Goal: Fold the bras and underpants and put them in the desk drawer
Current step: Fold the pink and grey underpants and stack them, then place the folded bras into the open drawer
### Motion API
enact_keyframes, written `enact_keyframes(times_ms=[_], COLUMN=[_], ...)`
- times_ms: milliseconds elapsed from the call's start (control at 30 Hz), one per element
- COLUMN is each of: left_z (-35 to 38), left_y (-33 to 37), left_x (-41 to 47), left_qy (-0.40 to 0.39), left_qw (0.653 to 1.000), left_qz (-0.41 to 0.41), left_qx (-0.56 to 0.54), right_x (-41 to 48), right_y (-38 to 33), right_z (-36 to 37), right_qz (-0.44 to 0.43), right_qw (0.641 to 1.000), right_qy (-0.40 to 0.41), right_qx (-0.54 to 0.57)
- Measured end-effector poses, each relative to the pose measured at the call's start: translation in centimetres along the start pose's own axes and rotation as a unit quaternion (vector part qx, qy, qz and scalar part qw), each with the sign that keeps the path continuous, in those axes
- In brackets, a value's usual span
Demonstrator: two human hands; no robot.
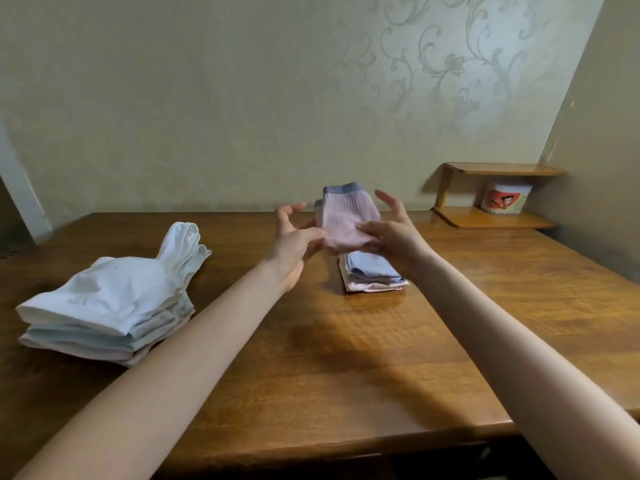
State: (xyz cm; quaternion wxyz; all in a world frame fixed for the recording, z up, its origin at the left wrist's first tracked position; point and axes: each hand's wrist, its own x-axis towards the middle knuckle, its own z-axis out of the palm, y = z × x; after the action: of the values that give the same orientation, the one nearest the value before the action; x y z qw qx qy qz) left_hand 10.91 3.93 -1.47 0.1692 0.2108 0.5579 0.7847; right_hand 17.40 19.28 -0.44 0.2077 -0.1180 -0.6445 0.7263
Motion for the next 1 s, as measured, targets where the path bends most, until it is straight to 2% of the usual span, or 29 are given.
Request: enact_keyframes(times_ms=[100,167,233,300,333,400,433,500,533,600,700,733,767,800,833,867,900,933,1000], left_z=[-1.6,-3.7,-5.7,-7.2,-7.7,-8.2,-8.3,-8.5,-8.6,-9.1,-11.8,-13.3,-15.2,-17.5,-19.7,-21.6,-23.2,-24.3,-25.8], left_y=[0.3,0.5,0.9,1.0,1.1,1.1,1.2,1.6,1.9,2.8,5.3,6.3,7.5,8.7,9.9,10.9,11.7,12.2,12.1], left_x=[0.0,-0.2,-0.5,-0.9,-1.1,-1.5,-1.6,-1.8,-2.0,-2.4,-2.5,-2.3,-1.9,-1.6,-1.5,-1.7,-2.0,-2.4,-3.2], left_qy=[0.001,0.010,0.029,0.046,0.053,0.057,0.056,0.042,0.032,0.019,0.071,0.125,0.191,0.253,0.284,0.276,0.247,0.210,0.138], left_qw=[0.993,0.980,0.970,0.963,0.961,0.958,0.958,0.959,0.961,0.967,0.959,0.941,0.906,0.850,0.788,0.744,0.725,0.715,0.726], left_qz=[-0.001,0.008,0.014,0.016,0.018,0.020,0.021,0.021,0.022,0.027,0.071,0.090,0.103,0.090,0.037,-0.054,-0.151,-0.235,-0.333], left_qx=[0.119,0.199,0.241,0.264,0.271,0.279,0.281,0.281,0.275,0.251,0.266,0.301,0.365,0.453,0.545,0.606,0.625,0.624,0.586], right_x=[2.6,3.8,4.5,4.7,4.7,4.5,4.3,4.5,4.6,4.7,4.3,4.1,3.8,3.6,3.3,3.1,3.0,2.9,3.0], right_y=[0.7,2.6,4.4,5.3,5.3,5.1,5.0,5.5,6.0,7.5,7.9,7.5,7.2,7.0,6.9,7.0,7.1,7.2,7.3], right_z=[-2.5,-4.0,-4.6,-4.2,-3.8,-2.9,-2.6,-2.6,-2.8,-3.4,-3.8,-3.6,-3.5,-3.4,-3.2,-2.9,-2.5,-2.0,-0.6], right_qz=[0.009,0.037,0.059,0.049,0.036,-0.036,-0.090,-0.155,-0.139,-0.064,-0.032,-0.030,-0.026,-0.022,-0.028,-0.043,-0.064,-0.085,-0.122], right_qw=[0.998,0.988,0.961,0.912,0.874,0.795,0.767,0.721,0.706,0.695,0.698,0.701,0.706,0.707,0.692,0.664,0.634,0.622,0.643], right_qy=[0.033,0.020,0.037,0.076,0.082,0.086,0.084,0.041,-0.008,-0.094,-0.121,-0.125,-0.126,-0.124,-0.117,-0.103,-0.082,-0.058,-0.018], right_qx=[-0.055,-0.148,-0.267,-0.399,-0.477,-0.599,-0.630,-0.674,-0.694,-0.710,-0.705,-0.701,-0.696,-0.696,-0.711,-0.740,-0.766,-0.776,-0.756])
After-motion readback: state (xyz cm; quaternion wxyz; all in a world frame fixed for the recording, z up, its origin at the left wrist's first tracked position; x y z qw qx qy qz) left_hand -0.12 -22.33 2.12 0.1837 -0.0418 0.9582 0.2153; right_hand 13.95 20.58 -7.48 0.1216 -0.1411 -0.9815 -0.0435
